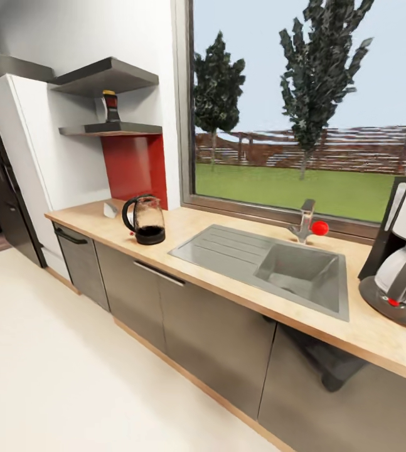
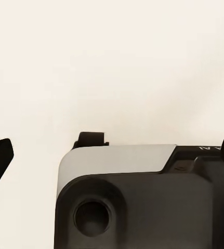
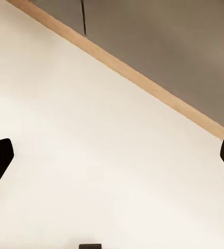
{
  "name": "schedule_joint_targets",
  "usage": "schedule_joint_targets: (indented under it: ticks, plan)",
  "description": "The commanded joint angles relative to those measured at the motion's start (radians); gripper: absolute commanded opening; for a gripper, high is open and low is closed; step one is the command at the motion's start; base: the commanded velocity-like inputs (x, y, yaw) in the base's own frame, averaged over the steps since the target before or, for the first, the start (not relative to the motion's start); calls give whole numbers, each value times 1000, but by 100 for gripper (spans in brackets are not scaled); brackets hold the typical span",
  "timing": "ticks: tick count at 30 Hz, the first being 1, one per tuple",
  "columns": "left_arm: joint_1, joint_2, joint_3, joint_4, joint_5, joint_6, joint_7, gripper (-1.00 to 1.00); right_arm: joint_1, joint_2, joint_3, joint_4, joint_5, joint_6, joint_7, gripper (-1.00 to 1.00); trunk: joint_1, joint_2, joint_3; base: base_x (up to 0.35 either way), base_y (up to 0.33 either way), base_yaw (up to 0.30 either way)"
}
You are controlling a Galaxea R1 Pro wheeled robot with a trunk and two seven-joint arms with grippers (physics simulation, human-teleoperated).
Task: Set up a coffee station on the kitchen countertop: keep the coffee maker on the countertop, move the bottle of coffee from the kitchen shelf to the counter next to the coffee maker, place a paper coffee filter on top of the coffee maker, put the saucer next to the coffee maker with the coffee cup on the saucer, and place the electric kettle next to the coffee maker.
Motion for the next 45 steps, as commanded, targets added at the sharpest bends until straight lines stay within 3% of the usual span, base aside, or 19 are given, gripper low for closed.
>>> schedule_joint_targets:
  ticks: [1, 17, 34, 45]
  plan:
    - [0, -1, 3, -1, 1, -1, 0, 100, 0, 0, 0, 0, 1, -2, 0, 100, 0, 0, -1, 0, 0, 240]
    - [0, -1, 3, 0, 1, -1, 1, 100, 0, 0, 0, 0, 2, -3, 0, 100, 0, 0, -1, 188, 165, 98]
    - [0, -1, 3, 0, 1, -1, 1, 100, 0, 0, 0, 1, 2, -2, 0, 100, 0, 0, -1, 248, 218, 213]
    - [0, -1, 3, 0, 0, -1, 1, 100, 0, 0, 0, 2, 3, -2, 0, 100, 0, 0, -1, 171, 151, 26]
